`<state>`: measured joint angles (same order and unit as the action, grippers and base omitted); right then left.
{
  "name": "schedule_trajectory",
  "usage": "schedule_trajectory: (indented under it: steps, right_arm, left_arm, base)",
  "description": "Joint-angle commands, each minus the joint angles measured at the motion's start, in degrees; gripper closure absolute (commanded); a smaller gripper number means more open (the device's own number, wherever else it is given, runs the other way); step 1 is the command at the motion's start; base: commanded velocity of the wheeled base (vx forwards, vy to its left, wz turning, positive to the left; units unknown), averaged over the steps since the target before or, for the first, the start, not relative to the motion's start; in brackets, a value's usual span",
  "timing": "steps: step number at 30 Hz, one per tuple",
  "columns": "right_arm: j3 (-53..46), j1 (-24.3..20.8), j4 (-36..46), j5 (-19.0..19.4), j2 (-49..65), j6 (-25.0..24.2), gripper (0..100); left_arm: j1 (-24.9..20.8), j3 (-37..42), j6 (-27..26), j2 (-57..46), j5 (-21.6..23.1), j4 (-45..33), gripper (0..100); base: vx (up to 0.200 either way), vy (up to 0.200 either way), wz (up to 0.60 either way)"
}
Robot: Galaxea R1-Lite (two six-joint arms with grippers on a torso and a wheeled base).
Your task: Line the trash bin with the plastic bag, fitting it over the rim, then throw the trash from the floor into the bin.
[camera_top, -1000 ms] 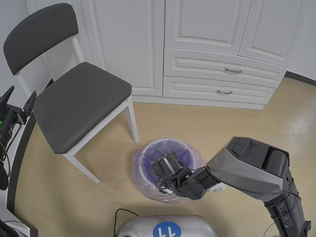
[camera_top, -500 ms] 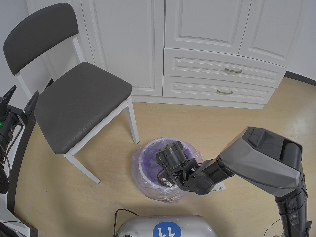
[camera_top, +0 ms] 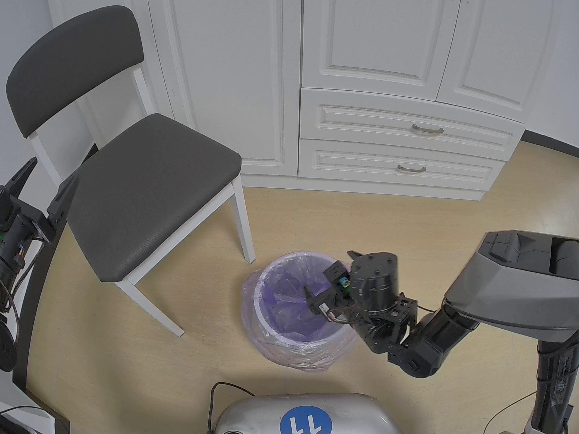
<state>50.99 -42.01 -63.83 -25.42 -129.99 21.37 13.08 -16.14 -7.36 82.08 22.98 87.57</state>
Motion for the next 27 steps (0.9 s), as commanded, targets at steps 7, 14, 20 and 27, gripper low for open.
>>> schedule_trajectory:
  steps: [7,14,20,27]
  right_arm:
    - [-8.19,11.69,-19.23,7.75,-5.8,0.43,0]
    - [-0.28,18.98,-7.19,12.15,-6.59,-0.01,0]
    - [3.5,25.22,1.52,17.68,-9.32,0.08,0]
    - [11.85,28.03,8.46,19.0,-14.5,0.87,0]
  left_arm:
    - [-16.42,4.28,-0.55,-0.87,-16.21,-2.31,0]
    - [-12.47,2.78,-6.17,3.26,-22.01,-1.87,0]
    - [-10.71,2.52,-8.72,-1.22,-22.19,-2.57,0]
    - [-10.44,4.89,-8.46,-1.57,-22.1,-2.57,0]
  base:
    - [0.0,0.0,0.0]
    - [0.0,0.0,0.0]
    - [0.0,0.0,0.0]
    - [0.0,0.0,0.0]
